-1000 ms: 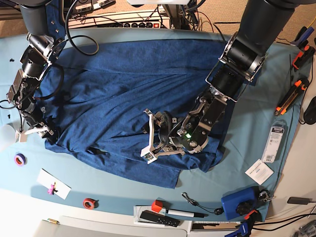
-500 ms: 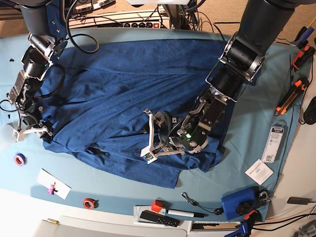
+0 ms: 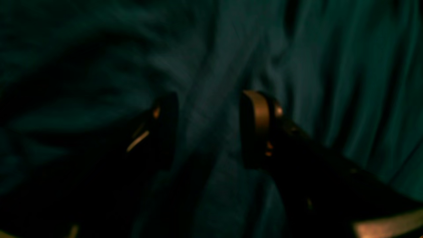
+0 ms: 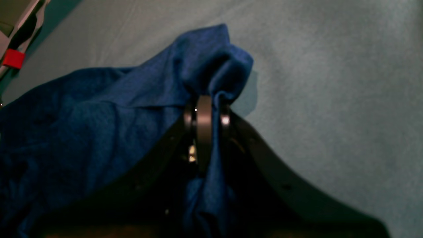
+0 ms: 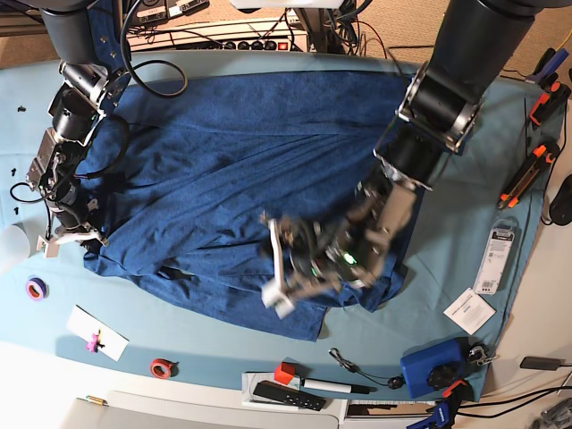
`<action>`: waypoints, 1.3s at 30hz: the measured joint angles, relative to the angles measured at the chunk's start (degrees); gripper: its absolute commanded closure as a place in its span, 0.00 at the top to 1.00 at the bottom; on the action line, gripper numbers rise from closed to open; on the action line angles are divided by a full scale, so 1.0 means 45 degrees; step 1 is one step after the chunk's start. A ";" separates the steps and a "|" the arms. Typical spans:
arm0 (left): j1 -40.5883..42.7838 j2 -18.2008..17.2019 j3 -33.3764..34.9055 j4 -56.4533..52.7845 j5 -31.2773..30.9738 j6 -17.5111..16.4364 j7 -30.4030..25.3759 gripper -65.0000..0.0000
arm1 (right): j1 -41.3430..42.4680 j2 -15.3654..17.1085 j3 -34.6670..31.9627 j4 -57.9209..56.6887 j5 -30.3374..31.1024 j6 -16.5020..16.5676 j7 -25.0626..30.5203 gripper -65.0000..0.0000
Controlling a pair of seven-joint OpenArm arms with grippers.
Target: Layout the t-shirt on the table in an organized manner, then fold the t-shirt properly
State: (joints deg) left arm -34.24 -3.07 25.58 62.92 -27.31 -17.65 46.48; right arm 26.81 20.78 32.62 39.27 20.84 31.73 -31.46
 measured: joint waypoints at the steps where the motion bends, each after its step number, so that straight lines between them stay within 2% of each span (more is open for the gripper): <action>1: -0.0136 0.0015 -0.0568 0.0010 -0.0257 -0.0107 -0.0005 0.47 | 0.0000 0.0000 0.0000 0.0000 -0.0019 0.0000 0.0000 0.00; 4: -0.0447 -0.0005 -0.2594 0.0063 -0.0952 -0.0729 0.0335 0.47 | 0.0029 0.0000 0.0000 0.0000 -0.0335 0.0102 0.0000 0.00; 6: -0.0515 -0.0049 -0.3929 0.0058 -0.0884 -0.1209 0.0971 0.47 | 0.0024 -0.0005 0.0000 0.0000 -0.0335 0.0107 0.0005 0.00; 7: -0.0525 -0.0228 -0.4279 0.0044 -0.1171 -0.1243 0.1117 0.47 | 0.0010 0.0000 0.0000 0.0000 -0.0330 0.0107 0.0010 0.00; 9: -0.0520 -0.0797 -0.4663 0.0019 -0.1763 -0.1273 0.1141 0.47 | 0.0005 0.0005 0.0000 0.0000 -0.0335 0.0107 0.0010 0.00; 13: -0.0544 -0.2341 -0.5013 0.0000 -0.1724 -0.1107 0.1117 0.47 | 0.0005 0.0000 0.0000 0.0000 -0.0325 0.0107 0.0010 0.00; 19: -0.0219 -0.3983 -0.5013 -0.0015 -0.1758 0.0617 0.0831 0.47 | 0.0005 0.0000 0.0000 0.0000 -0.0325 0.0112 0.0015 0.00; 21: -0.0029 -0.4303 -0.5022 -0.0097 -0.2093 0.0748 0.0631 0.47 | 0.0005 0.0000 0.0000 0.0000 -0.0330 0.0107 0.0010 0.00; 24: 0.0087 -0.4473 -0.5027 -0.1035 -0.2555 0.0578 0.0573 0.47 | 0.0010 0.0000 0.0000 0.0000 -0.0316 0.0102 -0.0005 0.00; 31: -0.0146 -0.4333 -0.4979 -0.4095 -0.4095 -0.0986 0.0010 0.50 | -0.0034 0.0005 0.0000 0.0005 -0.0287 0.0160 -0.0175 0.00; 36: -0.0272 -0.4362 -0.4974 -0.4391 -0.4818 -0.1700 -0.0010 0.50 | -0.0063 0.0010 0.0000 0.0015 -0.0287 0.0199 -0.0165 0.00; 39: -0.0325 -0.4333 -0.4974 -0.4391 -0.4857 -0.1753 -0.0243 0.50 | -0.0063 0.0010 0.0000 0.0015 -0.0282 0.0194 -0.0170 0.00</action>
State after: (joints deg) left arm -35.70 -22.57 3.20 43.16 -49.17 -25.54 45.39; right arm 26.52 20.82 32.62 39.33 19.57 32.60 -32.23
